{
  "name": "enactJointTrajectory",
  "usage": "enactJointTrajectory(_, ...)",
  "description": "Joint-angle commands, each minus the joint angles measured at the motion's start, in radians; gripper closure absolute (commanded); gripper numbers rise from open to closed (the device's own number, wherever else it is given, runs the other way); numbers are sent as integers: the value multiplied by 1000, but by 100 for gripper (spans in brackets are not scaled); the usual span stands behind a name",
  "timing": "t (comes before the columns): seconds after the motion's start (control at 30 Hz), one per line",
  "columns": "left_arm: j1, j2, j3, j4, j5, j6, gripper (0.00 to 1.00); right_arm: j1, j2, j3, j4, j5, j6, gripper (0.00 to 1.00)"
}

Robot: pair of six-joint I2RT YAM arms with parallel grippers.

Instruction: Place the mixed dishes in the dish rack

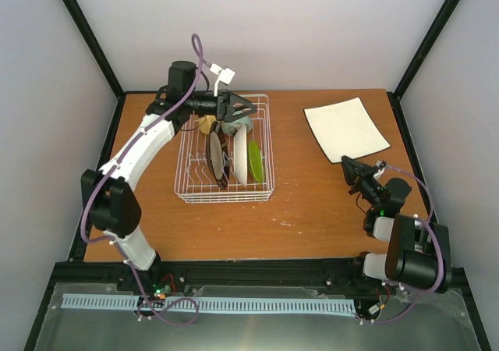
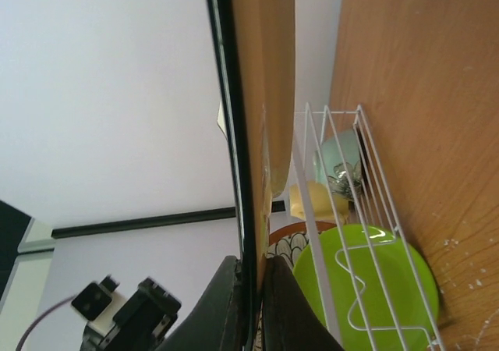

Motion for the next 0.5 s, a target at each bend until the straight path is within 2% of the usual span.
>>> enactJointTrajectory(0.0,-24,107,131,-103,41,39,21,8,-110,43,164,-37,-47,97)
enactJointTrajectory(0.23,-94,290,293,-171,15,25,20,10,-216,57,52,-54,-70,97)
enactJointTrajectory(0.47,-165,465,505,-217,35,6,20,12,-271,68,16,-74,-61,97)
